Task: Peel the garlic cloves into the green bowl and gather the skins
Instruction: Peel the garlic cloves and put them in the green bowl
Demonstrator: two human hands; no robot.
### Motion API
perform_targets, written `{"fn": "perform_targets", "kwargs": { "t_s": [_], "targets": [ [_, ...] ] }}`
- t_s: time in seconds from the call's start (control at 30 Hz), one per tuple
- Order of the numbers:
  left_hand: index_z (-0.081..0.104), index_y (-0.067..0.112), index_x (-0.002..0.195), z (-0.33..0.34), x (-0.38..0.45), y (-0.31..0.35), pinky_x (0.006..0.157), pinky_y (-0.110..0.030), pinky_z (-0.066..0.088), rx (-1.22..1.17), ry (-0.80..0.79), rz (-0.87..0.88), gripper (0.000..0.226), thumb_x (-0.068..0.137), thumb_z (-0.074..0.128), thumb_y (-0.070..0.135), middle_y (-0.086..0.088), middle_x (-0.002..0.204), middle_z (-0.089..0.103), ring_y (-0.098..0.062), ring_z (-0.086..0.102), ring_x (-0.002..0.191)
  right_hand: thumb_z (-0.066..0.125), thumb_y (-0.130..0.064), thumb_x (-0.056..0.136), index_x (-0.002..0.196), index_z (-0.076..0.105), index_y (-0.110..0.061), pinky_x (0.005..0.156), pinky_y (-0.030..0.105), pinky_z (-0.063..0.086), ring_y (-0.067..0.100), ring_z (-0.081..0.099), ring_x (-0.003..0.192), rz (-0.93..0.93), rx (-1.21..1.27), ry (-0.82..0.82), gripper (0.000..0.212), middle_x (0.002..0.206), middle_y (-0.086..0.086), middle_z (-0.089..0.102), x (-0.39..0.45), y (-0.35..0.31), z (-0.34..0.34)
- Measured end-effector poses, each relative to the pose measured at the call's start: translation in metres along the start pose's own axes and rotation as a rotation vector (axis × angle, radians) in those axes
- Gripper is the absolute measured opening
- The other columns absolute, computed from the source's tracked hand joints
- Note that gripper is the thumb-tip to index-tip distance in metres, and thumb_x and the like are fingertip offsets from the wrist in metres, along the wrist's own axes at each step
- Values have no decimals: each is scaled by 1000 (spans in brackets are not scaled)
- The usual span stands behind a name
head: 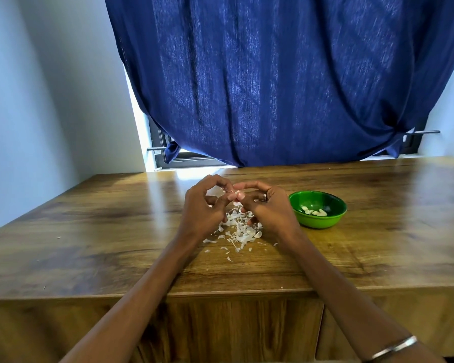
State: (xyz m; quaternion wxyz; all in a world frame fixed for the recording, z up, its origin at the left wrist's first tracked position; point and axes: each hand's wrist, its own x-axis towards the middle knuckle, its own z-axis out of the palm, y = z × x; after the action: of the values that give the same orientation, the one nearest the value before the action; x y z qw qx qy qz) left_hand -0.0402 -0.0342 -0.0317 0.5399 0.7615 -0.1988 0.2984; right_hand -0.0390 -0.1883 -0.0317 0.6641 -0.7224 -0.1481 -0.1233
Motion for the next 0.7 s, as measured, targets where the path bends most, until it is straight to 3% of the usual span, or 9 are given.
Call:
{"fn": "perform_targets", "kwargs": {
  "t_s": [0.17, 0.33, 0.47, 0.7],
  "targets": [
    [62, 12, 94, 1, 0, 0, 42, -17, 43, -11, -53, 33, 14, 93, 73, 3, -3, 86, 61, -11, 60, 49, 74, -16, 90, 97, 76, -20, 55, 25, 55, 1, 68, 70, 4, -16, -7, 8, 89, -10, 77, 0, -1, -1],
    [57, 30, 93, 1, 3, -8, 50, -17, 46, 64, -102, 86, 31, 95, 67, 0, 8, 87, 55, -16, 56, 71, 72, -13, 91, 90, 74, -19, 57, 27, 57, 7, 71, 85, 12, -5, -24, 7, 93, -5, 78, -1, -2, 0],
    [60, 25, 93, 3, 2, -11, 53, -21, 47, 78, -111, 150, 33, 95, 61, -8, 7, 94, 49, -18, 52, 72, 67, -4, 93, 96, 69, -6, 63, 22, 57, 3, 71, 77, 74, 136, -73, 5, 84, -3, 78, -1, -4, 1],
    [63, 20, 98, 6, 3, -11, 67, -10, 39, 108, -9, 235, 44, 87, 55, -21, 10, 89, 47, -1, 49, 77, 61, 3, 93, 92, 69, -1, 73, 20, 56, 7, 69, 72, 233, 418, -178, 9, 89, 5, 78, 1, -4, 2]
  ]
}}
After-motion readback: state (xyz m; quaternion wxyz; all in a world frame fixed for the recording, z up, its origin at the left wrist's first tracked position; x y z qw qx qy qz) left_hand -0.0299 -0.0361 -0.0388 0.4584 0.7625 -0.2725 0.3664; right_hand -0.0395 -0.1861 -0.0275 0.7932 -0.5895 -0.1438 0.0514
